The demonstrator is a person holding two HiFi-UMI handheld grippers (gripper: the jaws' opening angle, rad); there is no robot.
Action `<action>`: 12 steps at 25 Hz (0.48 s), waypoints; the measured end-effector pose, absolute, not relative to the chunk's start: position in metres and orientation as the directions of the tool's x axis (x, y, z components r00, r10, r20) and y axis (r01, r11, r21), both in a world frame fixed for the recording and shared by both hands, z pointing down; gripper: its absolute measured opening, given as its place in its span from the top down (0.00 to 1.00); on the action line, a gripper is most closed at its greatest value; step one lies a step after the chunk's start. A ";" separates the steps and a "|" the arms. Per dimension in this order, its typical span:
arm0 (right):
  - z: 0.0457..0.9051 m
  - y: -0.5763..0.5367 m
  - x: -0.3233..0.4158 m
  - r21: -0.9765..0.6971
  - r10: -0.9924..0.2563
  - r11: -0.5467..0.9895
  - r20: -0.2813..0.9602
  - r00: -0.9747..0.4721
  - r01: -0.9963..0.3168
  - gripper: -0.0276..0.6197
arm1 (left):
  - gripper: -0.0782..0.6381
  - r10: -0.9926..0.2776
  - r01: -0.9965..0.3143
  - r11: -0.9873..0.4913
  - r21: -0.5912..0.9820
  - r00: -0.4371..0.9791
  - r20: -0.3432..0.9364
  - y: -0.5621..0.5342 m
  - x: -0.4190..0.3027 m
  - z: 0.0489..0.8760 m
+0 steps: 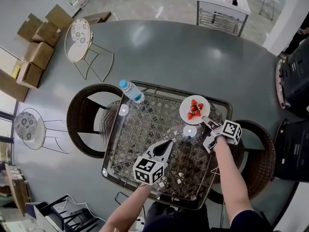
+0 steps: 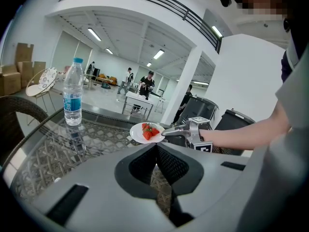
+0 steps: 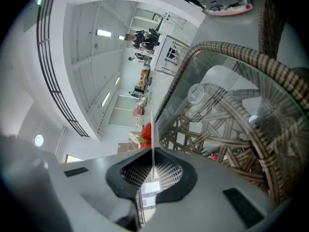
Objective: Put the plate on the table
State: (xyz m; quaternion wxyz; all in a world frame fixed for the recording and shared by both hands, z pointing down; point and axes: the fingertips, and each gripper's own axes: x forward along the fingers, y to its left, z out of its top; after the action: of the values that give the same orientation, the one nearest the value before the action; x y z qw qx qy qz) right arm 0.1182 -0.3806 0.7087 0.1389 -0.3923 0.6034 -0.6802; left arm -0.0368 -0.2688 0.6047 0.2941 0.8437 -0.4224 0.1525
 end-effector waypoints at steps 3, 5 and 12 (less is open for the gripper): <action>0.712 -0.381 0.118 -0.928 -0.662 -0.240 0.372 -0.650 -0.286 0.93 | 0.88 -0.619 -0.801 -0.471 0.369 0.598 0.508 -0.270 -0.038 0.607; 0.715 -0.382 0.118 -0.926 -0.663 -0.242 0.376 -0.647 -0.289 0.93 | 0.88 -0.616 -0.798 -0.475 0.370 0.602 0.507 -0.272 -0.037 0.607; 0.723 -0.382 0.121 -0.902 -0.663 -0.279 0.430 -0.613 -0.330 0.93 | 0.88 -0.605 -0.789 -0.482 0.380 0.614 0.507 -0.272 -0.032 0.609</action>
State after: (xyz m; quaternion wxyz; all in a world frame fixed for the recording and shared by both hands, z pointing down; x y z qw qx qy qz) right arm 0.1213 -0.3823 0.7233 0.1226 -0.4224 0.5877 -0.6790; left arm -0.0324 -0.2721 0.6094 0.2991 0.8470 -0.4116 0.1542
